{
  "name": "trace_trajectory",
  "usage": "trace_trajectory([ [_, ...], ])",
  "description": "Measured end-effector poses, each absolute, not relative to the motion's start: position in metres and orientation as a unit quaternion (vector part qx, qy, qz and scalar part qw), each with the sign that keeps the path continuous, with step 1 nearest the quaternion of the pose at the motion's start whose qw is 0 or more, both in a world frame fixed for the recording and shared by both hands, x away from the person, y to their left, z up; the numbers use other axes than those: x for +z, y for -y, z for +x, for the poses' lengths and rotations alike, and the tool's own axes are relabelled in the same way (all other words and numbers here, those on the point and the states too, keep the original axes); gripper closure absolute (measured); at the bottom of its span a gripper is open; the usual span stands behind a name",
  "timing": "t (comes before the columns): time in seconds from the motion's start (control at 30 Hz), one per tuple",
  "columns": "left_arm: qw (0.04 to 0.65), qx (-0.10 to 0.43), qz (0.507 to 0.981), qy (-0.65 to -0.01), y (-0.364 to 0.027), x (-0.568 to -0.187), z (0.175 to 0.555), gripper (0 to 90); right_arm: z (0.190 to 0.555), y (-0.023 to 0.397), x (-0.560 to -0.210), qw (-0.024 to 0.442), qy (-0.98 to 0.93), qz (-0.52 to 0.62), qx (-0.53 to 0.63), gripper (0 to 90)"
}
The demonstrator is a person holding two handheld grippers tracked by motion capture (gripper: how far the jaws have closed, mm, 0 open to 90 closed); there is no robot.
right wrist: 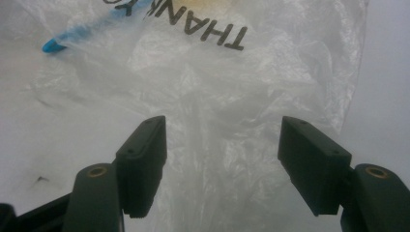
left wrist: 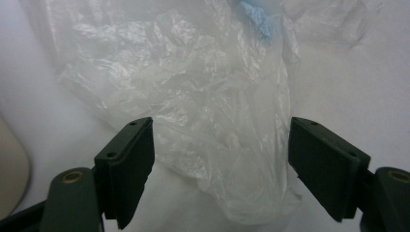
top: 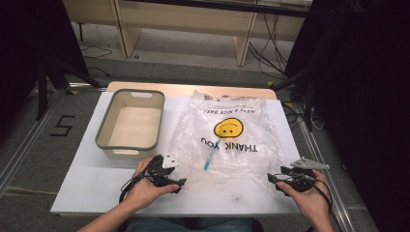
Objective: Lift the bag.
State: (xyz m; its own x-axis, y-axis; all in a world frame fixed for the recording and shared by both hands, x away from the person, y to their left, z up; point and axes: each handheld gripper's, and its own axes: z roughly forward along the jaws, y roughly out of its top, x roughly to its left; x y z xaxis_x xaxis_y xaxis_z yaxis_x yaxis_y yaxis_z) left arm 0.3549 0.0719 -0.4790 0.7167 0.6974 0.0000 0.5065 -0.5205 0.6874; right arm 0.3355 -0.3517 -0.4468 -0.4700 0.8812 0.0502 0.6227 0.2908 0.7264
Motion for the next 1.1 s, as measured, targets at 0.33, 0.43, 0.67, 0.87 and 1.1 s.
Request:
trace_trajectory([
  [0.33, 0.327, 0.124, 0.866, -0.357, -0.072, -0.484, 0.355, 36.3, 0.329, 0.344, -0.455, 0.159, -0.820, 0.448, 0.317, 29.4],
  [0.43, 0.319, 0.118, 0.872, -0.352, -0.072, -0.486, 0.354, 38.9, 0.328, 0.344, -0.458, 0.154, -0.831, 0.443, 0.299, 29.8],
  [0.67, 0.313, 0.111, 0.876, -0.351, -0.074, -0.485, 0.352, 40.2, 0.327, 0.342, -0.464, 0.138, -0.841, 0.439, 0.285, 32.9],
  [0.87, 0.304, 0.104, 0.879, -0.352, -0.076, -0.482, 0.351, 50.3, 0.329, 0.342, -0.469, 0.122, -0.847, 0.438, 0.276, 42.8],
  [1.1, 0.288, 0.097, 0.886, -0.349, -0.074, -0.479, 0.350, 64.7, 0.329, 0.342, -0.469, 0.128, -0.854, 0.430, 0.262, 54.5],
])
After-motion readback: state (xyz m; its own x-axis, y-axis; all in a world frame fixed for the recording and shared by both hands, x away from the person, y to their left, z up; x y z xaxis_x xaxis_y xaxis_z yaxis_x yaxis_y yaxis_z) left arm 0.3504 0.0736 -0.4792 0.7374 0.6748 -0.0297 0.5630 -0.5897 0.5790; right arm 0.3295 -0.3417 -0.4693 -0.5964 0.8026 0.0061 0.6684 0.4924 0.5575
